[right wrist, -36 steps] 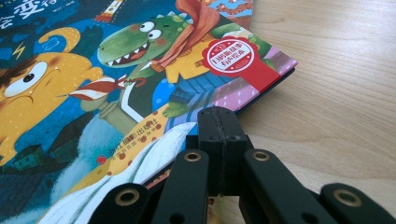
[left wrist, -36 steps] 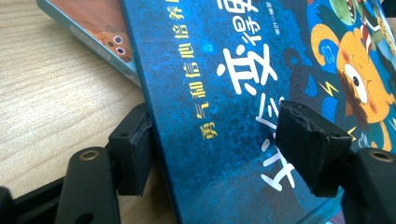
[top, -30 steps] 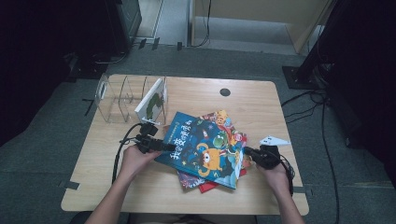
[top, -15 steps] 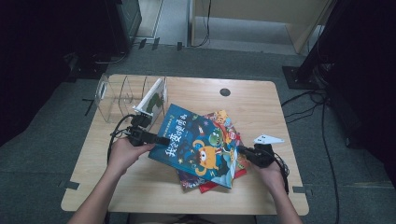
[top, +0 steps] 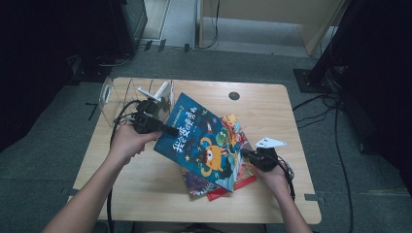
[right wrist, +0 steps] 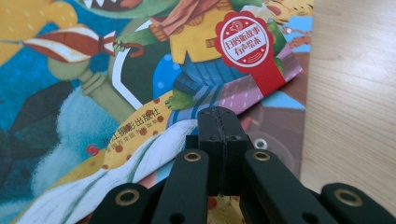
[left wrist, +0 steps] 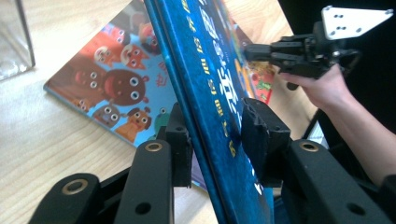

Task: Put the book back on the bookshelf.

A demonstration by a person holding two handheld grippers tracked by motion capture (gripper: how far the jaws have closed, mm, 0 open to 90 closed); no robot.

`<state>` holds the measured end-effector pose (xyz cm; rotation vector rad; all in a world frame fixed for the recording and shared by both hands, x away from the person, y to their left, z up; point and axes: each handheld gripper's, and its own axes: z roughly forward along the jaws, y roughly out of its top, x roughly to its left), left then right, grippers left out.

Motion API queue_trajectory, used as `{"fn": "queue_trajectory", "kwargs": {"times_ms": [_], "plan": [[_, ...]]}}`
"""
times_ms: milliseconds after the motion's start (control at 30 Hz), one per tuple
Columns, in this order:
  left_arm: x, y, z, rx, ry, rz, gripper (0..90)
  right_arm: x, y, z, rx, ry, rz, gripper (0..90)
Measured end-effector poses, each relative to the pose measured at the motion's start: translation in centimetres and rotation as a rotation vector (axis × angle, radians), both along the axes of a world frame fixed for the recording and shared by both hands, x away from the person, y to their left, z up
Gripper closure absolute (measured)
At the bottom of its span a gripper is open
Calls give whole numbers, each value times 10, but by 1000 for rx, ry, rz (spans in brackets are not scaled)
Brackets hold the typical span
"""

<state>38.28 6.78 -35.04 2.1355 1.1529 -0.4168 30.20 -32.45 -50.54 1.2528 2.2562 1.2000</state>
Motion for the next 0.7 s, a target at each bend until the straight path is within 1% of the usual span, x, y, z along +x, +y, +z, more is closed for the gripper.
{"fn": "queue_trajectory", "kwargs": {"times_ms": [33,100,133,200,267,333,367,400,433,467,500,600,633,667,700], "plan": [[2,-2,5,8,-6,-3,662,0,2,0,6,2,1,900],[6,-8,15,40,-15,-22,664,2,4,-2,25,1,10,900],[7,-11,18,48,-14,-25,666,3,6,-2,29,-2,12,899],[11,-19,22,79,-6,-47,670,4,9,-3,43,1,19,874],[14,-28,27,105,-6,-63,670,5,12,-4,43,-11,30,866],[16,-32,32,107,-16,-71,674,5,14,-3,25,-24,42,859],[18,-32,35,98,-11,-75,685,5,14,-3,24,-25,43,852],[22,-33,37,78,4,-81,702,5,14,-3,28,-23,45,847],[23,-33,38,71,14,-84,723,5,14,-4,31,-25,46,843],[26,-34,39,72,27,-85,731,5,14,-4,34,-23,46,840],[28,-35,41,83,35,-90,736,5,15,-4,35,-24,45,834],[33,-36,43,106,44,-98,738,5,15,-4,38,-27,54,789],[33,-36,44,109,49,-100,741,5,15,-4,35,-33,64,759],[35,-34,44,110,61,-104,743,4,16,-4,33,-33,69,752],[36,-32,44,106,67,-102,749,4,16,-4,17,-43,76,752]]}}
